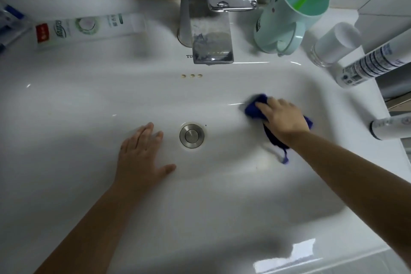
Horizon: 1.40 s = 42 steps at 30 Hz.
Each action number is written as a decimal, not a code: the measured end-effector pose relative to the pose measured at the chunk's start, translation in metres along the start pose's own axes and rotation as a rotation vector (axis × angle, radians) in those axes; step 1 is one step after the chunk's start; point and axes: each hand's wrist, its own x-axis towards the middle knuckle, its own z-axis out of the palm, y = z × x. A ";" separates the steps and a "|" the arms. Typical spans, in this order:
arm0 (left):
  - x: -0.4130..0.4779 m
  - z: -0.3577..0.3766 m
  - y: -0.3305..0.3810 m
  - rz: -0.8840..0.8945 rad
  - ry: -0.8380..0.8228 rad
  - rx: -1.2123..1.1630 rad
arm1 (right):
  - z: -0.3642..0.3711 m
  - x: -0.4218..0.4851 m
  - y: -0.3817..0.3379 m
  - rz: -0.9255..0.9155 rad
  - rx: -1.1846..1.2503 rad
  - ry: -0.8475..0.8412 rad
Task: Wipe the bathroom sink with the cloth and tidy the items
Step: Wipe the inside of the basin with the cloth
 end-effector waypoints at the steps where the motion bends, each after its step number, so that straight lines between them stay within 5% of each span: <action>1: 0.000 0.000 0.000 -0.002 0.003 -0.003 | 0.001 0.011 -0.001 0.060 0.007 -0.012; 9: 0.001 -0.004 0.003 -0.034 -0.029 -0.007 | 0.005 -0.089 -0.004 -0.387 0.116 -0.126; 15: 0.000 -0.006 0.005 -0.028 -0.014 0.002 | 0.004 0.010 -0.014 0.175 0.082 0.015; 20: 0.001 -0.006 0.004 -0.035 -0.037 -0.019 | 0.018 -0.093 -0.031 -0.227 0.332 -0.037; 23: 0.001 -0.006 0.005 -0.042 -0.052 -0.021 | 0.015 -0.090 -0.011 -0.340 0.182 -0.036; 29: 0.002 -0.004 0.000 -0.020 -0.027 -0.037 | 0.021 0.015 -0.039 0.262 0.193 0.095; 33: 0.001 -0.005 0.000 -0.014 -0.012 -0.034 | 0.025 -0.057 -0.066 -0.084 0.378 -0.048; 37: 0.002 -0.005 -0.001 -0.016 -0.021 -0.034 | 0.011 -0.087 -0.025 -0.256 0.054 -0.062; 42: 0.001 -0.003 -0.003 -0.015 -0.023 -0.044 | 0.000 -0.020 -0.020 0.123 -0.076 -0.103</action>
